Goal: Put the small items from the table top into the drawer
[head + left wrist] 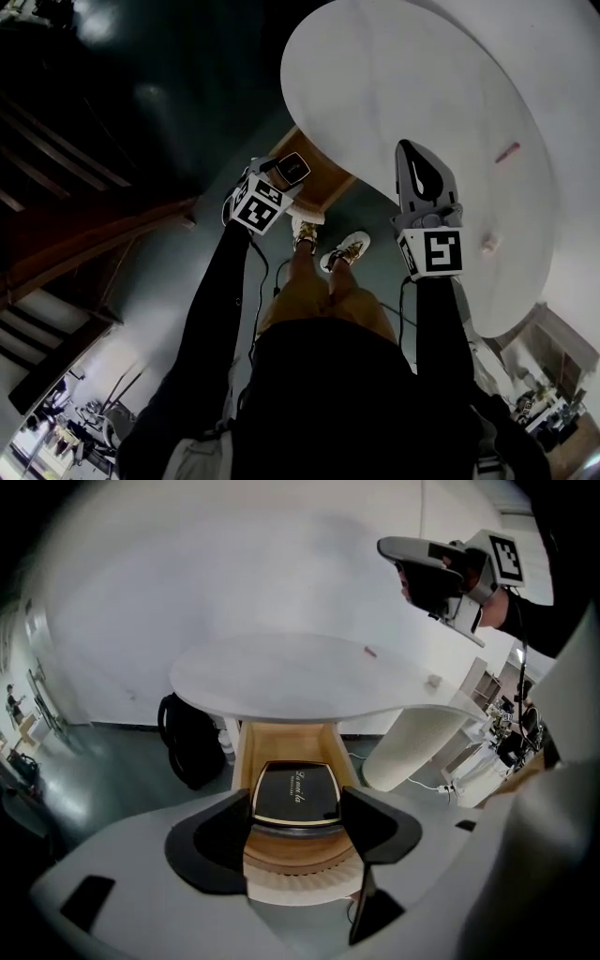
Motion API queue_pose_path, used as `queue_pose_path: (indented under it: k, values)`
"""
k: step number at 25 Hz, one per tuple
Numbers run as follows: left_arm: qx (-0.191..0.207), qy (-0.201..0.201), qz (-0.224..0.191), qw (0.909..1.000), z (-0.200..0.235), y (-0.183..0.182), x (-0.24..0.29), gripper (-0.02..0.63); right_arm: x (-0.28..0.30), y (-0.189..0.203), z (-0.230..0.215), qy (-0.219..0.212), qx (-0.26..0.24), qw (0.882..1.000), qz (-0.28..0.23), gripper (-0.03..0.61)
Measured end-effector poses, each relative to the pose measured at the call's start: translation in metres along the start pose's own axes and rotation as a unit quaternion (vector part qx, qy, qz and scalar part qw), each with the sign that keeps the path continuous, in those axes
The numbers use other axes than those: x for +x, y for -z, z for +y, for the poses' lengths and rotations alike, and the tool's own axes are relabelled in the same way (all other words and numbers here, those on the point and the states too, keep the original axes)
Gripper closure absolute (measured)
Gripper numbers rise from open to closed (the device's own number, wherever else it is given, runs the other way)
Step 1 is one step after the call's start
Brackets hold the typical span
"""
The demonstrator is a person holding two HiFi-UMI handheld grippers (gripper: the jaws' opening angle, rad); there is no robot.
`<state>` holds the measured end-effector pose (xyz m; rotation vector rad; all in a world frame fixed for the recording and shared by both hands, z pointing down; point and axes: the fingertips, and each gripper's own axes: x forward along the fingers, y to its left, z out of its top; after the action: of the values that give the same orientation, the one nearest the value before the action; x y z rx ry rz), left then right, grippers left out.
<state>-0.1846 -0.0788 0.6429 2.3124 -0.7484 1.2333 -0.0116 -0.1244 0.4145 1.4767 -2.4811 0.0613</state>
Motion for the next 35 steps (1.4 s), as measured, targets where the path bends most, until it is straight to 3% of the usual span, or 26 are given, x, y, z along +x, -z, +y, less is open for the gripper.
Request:
queue_pose_path:
  k: [11,17,21,28,35]
  values:
    - [0.031,0.011,0.073,0.9968,0.016,0.029,0.06,0.287,0.006,0.022,0.003,0.012,0.003,0.999,0.03,0.552]
    - [0.083,-0.002,0.121,0.9891,0.02,0.034,0.076,0.287,0.006,0.028,0.002,0.025,0.002,0.999,0.044,0.552]
    - [0.112,-0.004,0.13,0.9852,0.017,0.039,0.078,0.287,0.007,0.027,-0.001,0.034,0.001,0.998,0.046,0.552]
    - [0.211,-0.027,0.163,0.9634,0.007,0.055,0.081,0.287,0.009,0.02,0.001,0.043,-0.005,0.998,0.046,0.552]
    - [0.197,-0.042,0.142,0.9691,0.008,0.052,0.08,0.287,0.009,0.02,0.0,0.048,-0.004,0.998,0.048,0.552]
